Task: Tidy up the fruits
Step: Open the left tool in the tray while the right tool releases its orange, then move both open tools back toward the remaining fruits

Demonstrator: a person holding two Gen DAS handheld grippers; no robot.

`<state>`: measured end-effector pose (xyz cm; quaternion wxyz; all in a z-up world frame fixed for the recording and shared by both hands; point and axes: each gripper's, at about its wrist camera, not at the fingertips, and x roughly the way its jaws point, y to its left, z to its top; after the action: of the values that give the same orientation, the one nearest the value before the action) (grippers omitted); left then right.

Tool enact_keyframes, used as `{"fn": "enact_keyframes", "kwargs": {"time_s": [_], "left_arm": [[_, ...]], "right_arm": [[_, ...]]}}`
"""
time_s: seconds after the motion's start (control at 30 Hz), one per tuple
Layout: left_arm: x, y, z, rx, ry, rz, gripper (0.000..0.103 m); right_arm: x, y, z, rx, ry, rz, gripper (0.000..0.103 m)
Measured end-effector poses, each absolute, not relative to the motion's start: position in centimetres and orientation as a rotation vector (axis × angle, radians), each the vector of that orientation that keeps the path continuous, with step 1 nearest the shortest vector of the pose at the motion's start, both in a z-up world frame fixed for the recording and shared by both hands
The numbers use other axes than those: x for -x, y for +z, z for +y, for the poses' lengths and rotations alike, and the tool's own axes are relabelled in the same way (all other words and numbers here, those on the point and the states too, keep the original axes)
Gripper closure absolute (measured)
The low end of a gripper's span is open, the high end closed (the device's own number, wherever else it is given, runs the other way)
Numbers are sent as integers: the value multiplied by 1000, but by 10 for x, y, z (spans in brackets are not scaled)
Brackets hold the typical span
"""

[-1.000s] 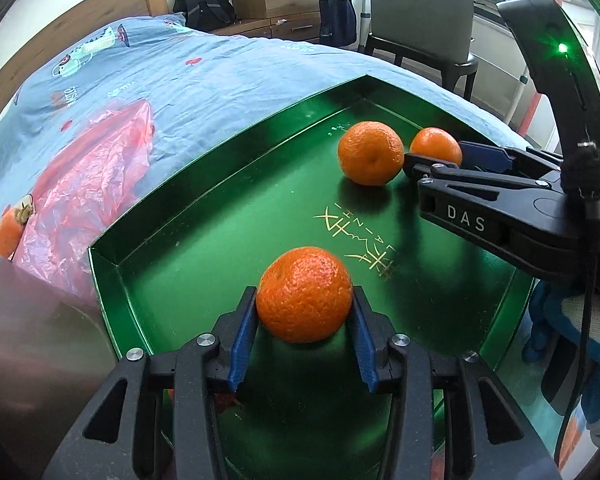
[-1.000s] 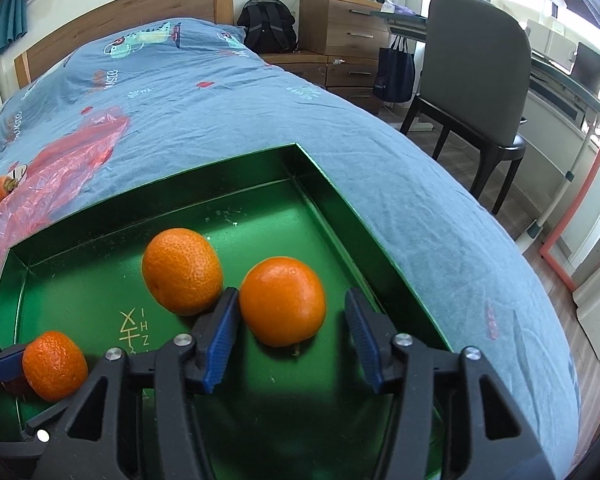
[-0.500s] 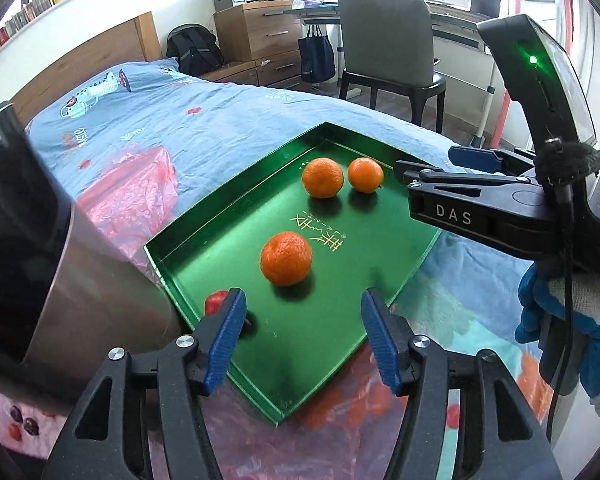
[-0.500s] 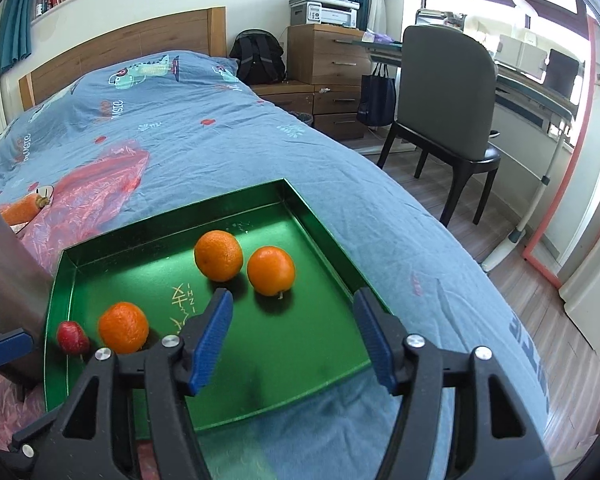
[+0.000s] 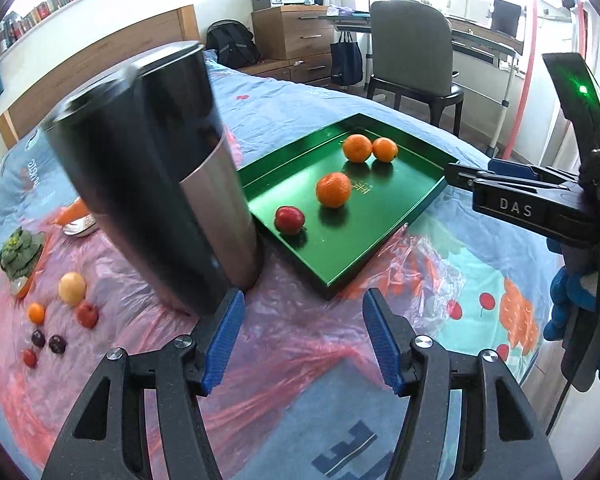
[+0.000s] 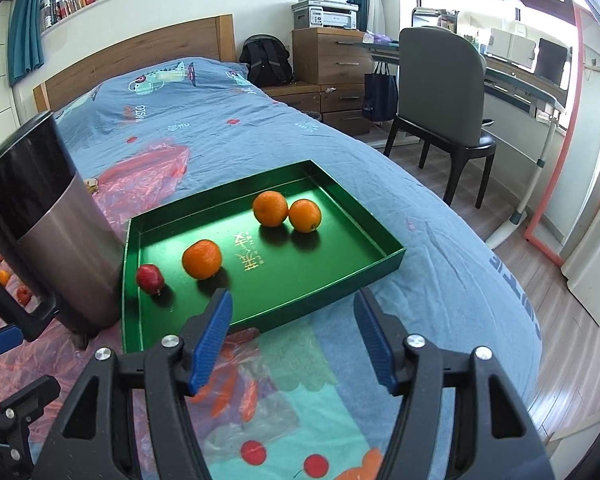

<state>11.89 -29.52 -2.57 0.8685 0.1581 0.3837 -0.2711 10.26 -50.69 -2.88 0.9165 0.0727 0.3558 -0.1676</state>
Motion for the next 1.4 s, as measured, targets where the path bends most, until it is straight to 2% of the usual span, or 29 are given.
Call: {"fn": "enact_keyframes", "kwargs": {"time_s": [0.43, 0.73, 1.1, 1.4], "left_arm": [[-97, -28, -189, -239, -405, 830, 47], [-95, -43, -105, -153, -285, 844, 47], [-124, -71, -21, -32, -167, 877, 47], [-168, -93, 8, 16, -168, 890, 47]], "right_arm": [[-53, -16, -417, -137, -197, 710, 11], [-49, -16, -343, -125, -31, 701, 11], [-92, -38, -226, -4, 210, 770, 11], [-159, -55, -179, 16, 287, 789, 11]]}}
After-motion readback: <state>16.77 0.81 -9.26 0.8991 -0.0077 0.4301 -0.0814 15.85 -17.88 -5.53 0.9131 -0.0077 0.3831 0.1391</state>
